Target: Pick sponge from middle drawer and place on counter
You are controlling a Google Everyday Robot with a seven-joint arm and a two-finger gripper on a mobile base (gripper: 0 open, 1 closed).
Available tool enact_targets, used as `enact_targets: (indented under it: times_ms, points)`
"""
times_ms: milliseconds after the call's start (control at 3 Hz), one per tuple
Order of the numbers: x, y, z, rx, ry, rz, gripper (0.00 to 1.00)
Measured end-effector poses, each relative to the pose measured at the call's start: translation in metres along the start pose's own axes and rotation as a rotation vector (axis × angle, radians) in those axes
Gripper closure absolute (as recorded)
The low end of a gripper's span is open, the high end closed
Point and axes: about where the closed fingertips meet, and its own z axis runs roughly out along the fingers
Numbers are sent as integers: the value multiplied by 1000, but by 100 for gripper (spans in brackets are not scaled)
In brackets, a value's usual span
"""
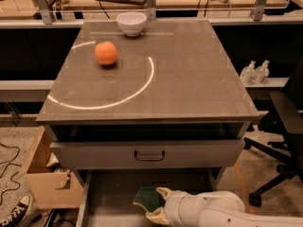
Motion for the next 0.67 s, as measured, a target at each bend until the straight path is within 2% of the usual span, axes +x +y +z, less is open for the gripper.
enact_targets:
  times_ms: [333,667]
  points:
    - [-18,-8,-19,1,-25,-12,100]
    - [-45,-34,-56,12,-109,12,100]
